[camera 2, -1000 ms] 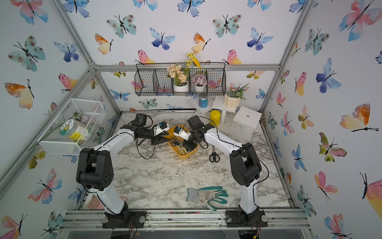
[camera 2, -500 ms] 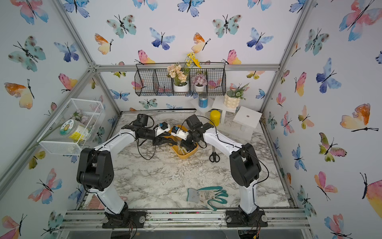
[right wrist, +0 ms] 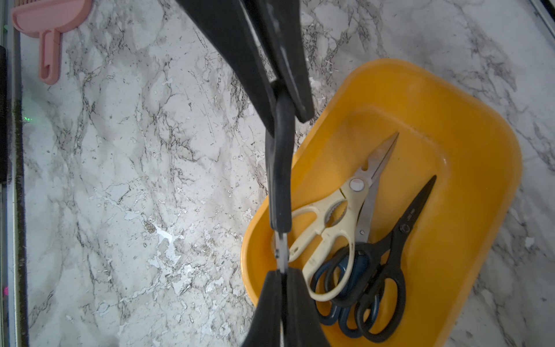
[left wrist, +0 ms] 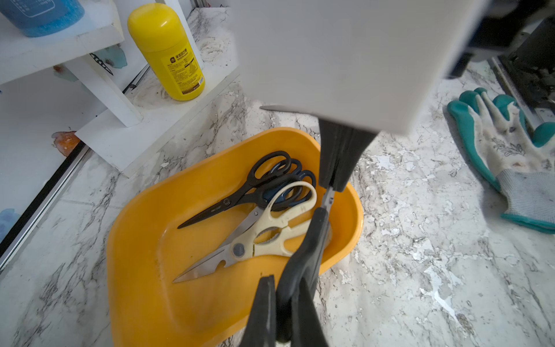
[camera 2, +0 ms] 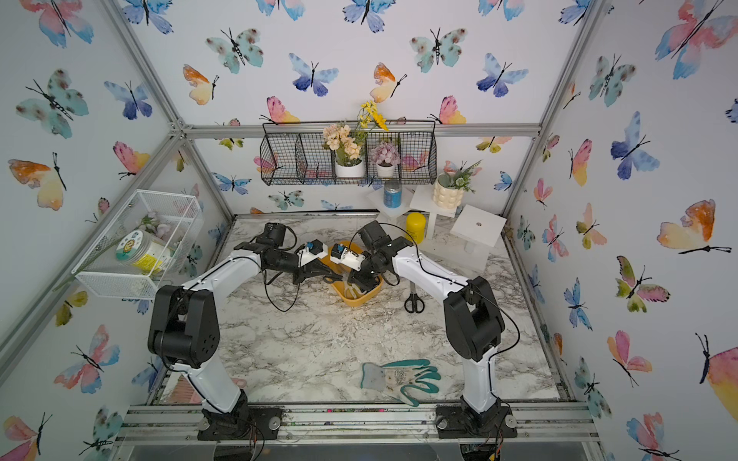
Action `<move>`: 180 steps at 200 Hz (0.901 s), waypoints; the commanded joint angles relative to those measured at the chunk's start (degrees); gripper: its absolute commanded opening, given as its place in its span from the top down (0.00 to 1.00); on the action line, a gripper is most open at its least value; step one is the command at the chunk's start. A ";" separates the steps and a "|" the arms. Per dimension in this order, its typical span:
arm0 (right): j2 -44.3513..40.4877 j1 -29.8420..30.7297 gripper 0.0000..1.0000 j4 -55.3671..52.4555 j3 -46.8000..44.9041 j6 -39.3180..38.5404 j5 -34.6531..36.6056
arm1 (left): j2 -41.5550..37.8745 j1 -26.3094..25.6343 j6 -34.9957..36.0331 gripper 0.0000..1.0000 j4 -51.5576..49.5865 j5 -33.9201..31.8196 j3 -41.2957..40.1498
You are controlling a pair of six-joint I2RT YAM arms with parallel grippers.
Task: Take the scissors out of the storage box
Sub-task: Pick up the scissors from the storage box.
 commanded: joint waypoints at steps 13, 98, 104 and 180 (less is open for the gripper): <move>-0.64 0.33 0.78 6.19 2.21 4.17 6.59 | -0.73 -0.62 -0.50 1.00 -4.31 3.64 -0.36; -14.47 0.07 0.31 30.82 -9.19 9.68 25.56 | -5.34 3.05 -22.75 1.00 16.37 0.04 -5.77; -15.59 -0.13 0.30 31.88 -10.04 10.88 25.41 | -6.20 3.20 -28.33 1.00 21.09 0.20 -7.13; -19.83 -5.80 0.31 42.58 -23.46 27.31 1.85 | -11.71 -0.78 -83.16 1.00 62.01 -6.07 -19.58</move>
